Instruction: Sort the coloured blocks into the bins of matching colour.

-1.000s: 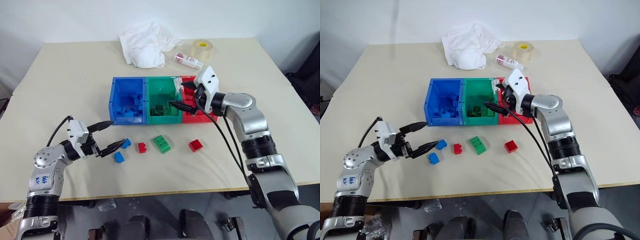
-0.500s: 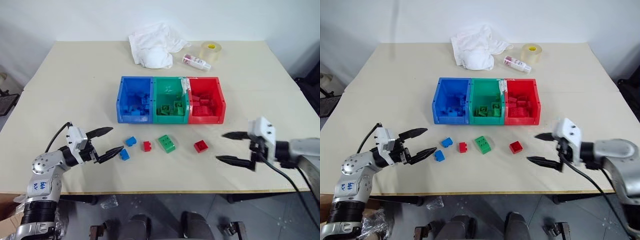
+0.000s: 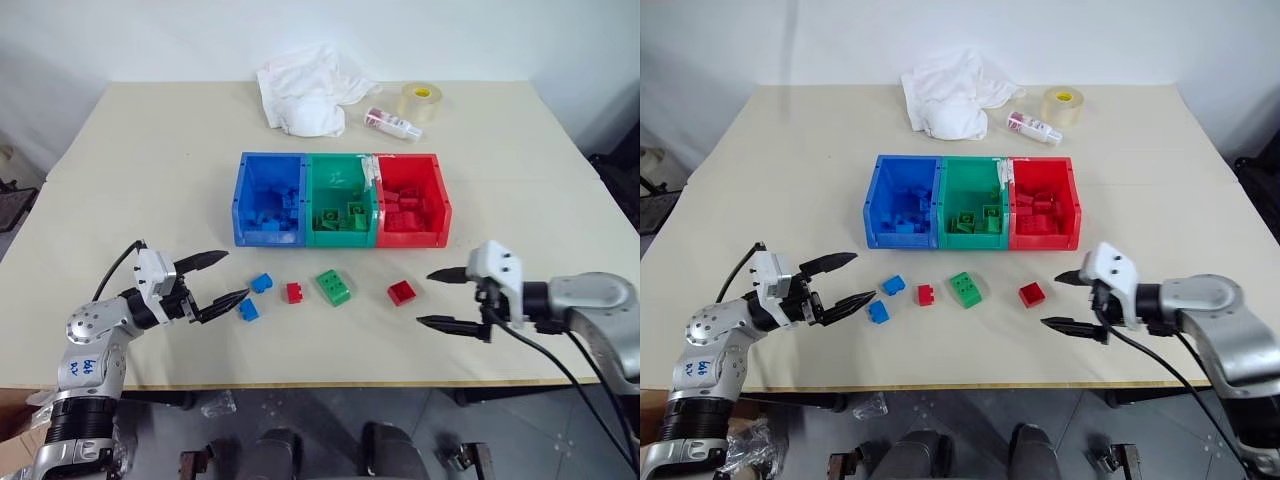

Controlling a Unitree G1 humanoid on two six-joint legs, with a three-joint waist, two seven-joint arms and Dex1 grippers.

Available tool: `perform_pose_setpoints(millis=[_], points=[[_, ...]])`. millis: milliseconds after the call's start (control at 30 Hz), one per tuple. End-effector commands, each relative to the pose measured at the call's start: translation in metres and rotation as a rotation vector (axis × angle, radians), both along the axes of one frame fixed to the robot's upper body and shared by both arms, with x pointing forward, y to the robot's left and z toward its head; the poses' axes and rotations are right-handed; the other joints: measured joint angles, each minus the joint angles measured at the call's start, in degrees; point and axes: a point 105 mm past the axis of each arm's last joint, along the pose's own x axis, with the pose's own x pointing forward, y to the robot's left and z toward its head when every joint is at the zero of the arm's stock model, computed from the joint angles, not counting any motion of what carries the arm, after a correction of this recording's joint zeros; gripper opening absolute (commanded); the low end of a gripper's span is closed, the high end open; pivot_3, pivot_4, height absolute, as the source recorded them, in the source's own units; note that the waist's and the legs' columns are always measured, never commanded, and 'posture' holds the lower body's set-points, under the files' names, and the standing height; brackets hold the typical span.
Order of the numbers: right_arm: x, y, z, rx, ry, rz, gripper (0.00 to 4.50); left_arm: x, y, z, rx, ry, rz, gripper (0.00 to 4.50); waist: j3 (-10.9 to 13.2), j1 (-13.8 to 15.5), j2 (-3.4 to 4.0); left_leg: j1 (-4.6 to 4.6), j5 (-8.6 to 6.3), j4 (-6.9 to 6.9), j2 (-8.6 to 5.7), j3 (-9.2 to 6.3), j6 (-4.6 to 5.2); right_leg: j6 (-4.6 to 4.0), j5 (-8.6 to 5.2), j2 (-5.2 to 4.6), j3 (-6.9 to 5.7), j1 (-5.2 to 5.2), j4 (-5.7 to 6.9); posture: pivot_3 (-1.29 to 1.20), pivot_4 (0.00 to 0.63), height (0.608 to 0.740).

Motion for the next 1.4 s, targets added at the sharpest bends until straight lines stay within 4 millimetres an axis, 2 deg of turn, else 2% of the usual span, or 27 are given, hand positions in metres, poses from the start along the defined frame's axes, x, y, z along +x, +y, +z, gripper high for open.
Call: perform_pose_setpoints(millis=[33, 233, 333, 500, 533, 667, 833, 967, 1033, 1067, 1100, 1233, 1267, 1400], points=[[0.013, 0.007, -0.006, -0.034, -0.017, 0.043, 4.48, -0.004, 0.001, 0.009, 0.002, -0.044, 0.009, 4.50, 0.00, 0.01, 0.00, 0.00, 0.00, 0.00, 0.00, -0.01, 0.00, 0.00, 0.00, 0.00, 0.00, 0.00, 0.00, 0.00, 0.150, 0.740], [0.029, 0.010, -0.021, -0.093, 0.001, 0.075, 4.48, -0.013, 0.005, 0.008, 0.001, -0.046, 0.039, 4.50, 0.00, -0.48, 0.00, 0.00, 0.00, -0.01, -0.02, -0.05, 0.00, 0.00, 0.00, -0.01, -0.02, 0.00, 0.01, 0.00, 0.150, 0.740], [0.026, 0.013, -0.017, -0.063, -0.003, 0.108, 3.86, -0.017, 0.006, 0.006, -0.002, -0.041, 0.054, 4.50, 0.00, -0.68, 0.00, 0.00, 0.00, 0.01, 0.01, -0.08, 0.00, 0.00, 0.00, 0.00, -0.05, 0.02, 0.02, 0.00, 0.150, 0.740], [0.026, 0.016, -0.011, -0.037, -0.025, 0.109, 2.18, -0.018, 0.006, 0.005, -0.004, -0.036, 0.059, 4.50, 0.00, -0.66, 0.00, 0.00, 0.00, 0.00, 0.01, -0.08, -0.01, 0.00, 0.00, 0.00, -0.05, 0.01, 0.02, 0.00, 0.150, 0.740], [0.026, 0.017, -0.010, -0.033, -0.027, 0.109, 2.04, -0.018, 0.005, 0.005, -0.006, -0.036, 0.058, 4.50, 0.00, -0.64, 0.00, 0.00, 0.00, 0.00, 0.01, -0.08, -0.01, 0.00, 0.00, 0.00, -0.05, 0.02, 0.02, 0.00, 0.150, 0.740], [0.028, 0.020, 0.006, 0.024, -0.079, 0.085, 2.04, -0.015, 0.002, 0.006, -0.010, -0.039, 0.052, 4.50, 0.00, -0.69, 0.00, 0.00, -0.01, 0.00, 0.01, -0.07, -0.01, 0.00, 0.00, 0.00, -0.04, 0.00, 0.02, 0.00, 0.150, 0.740], [0.048, 0.019, 0.042, 0.094, -0.205, 0.006, 2.04, -0.013, 0.001, 0.005, -0.011, -0.037, 0.043, 4.50, 0.00, -0.72, 0.00, 0.00, -0.01, 0.00, 0.00, -0.05, -0.02, 0.00, 0.00, 0.00, -0.04, 0.00, 0.03, 0.00, 0.150, 0.740], [0.085, 0.012, 0.085, 0.156, -0.354, -0.116, 2.04, -0.009, -0.002, 0.006, -0.013, -0.039, 0.031, 4.50, 0.00, -0.90, 0.01, 0.00, -0.01, 0.00, 0.00, -0.03, -0.02, 0.00, 0.00, 0.00, -0.03, -0.03, 0.04, 0.00, 0.150, 0.740], [0.103, 0.009, 0.100, 0.176, -0.406, -0.174, 2.04, -0.007, -0.003, 0.006, -0.013, -0.042, 0.027, 4.50, 0.00, -1.06, 0.01, 0.01, 0.00, -0.01, 0.00, -0.03, -0.02, 0.00, 0.00, 0.00, -0.03, -0.06, 0.11, 0.00, 0.150, 0.740], [0.110, 0.009, 0.105, 0.180, -0.419, -0.195, 2.75, -0.007, -0.003, 0.007, -0.013, -0.043, 0.026, 4.50, 0.00, -1.16, 0.01, 0.00, 0.00, -0.05, 0.00, -0.02, -0.02, 0.00, 0.00, 0.00, -0.03, -0.08, 0.09, 0.00, 0.150, 0.740], [0.115, 0.008, 0.108, 0.185, -0.432, -0.208, 2.97, -0.006, -0.004, 0.007, -0.013, -0.043, 0.026, 4.50, 0.00, -1.27, 0.01, 0.00, -0.01, -0.07, 0.01, -0.05, -0.02, 0.00, 0.00, 0.01, -0.05, -0.08, 0.12, 0.00, 0.150, 0.740], [0.123, 0.011, 0.111, 0.186, -0.454, -0.202, 4.34, -0.006, -0.004, 0.007, -0.013, -0.046, 0.025, 4.50, 0.00, -1.31, 0.01, 0.00, -0.01, -0.12, -0.06, -0.16, -0.02, -0.01, 0.00, 0.00, -0.08, -0.08, 0.17, 0.00, 0.150, 0.740], [0.123, 0.013, 0.111, 0.188, -0.457, -0.197, 4.47, -0.006, -0.003, 0.008, -0.013, -0.047, 0.026, 4.50, 0.00, -1.38, 0.01, -0.01, -0.01, -0.13, -0.09, -0.17, -0.02, 0.00, 0.00, -0.03, -0.08, -0.09, 0.20, 0.00, 0.150, 0.740], [0.122, 0.014, 0.112, 0.192, -0.463, -0.184, 4.47, -0.006, -0.002, 0.008, -0.012, -0.045, 0.026, 4.50, 0.01, -2.04, 0.02, -0.02, -0.01, -0.10, -0.10, -0.16, -0.01, 0.00, 0.00, -0.04, -0.07, -0.10, 0.25, 0.00, 0.150, 0.740]])
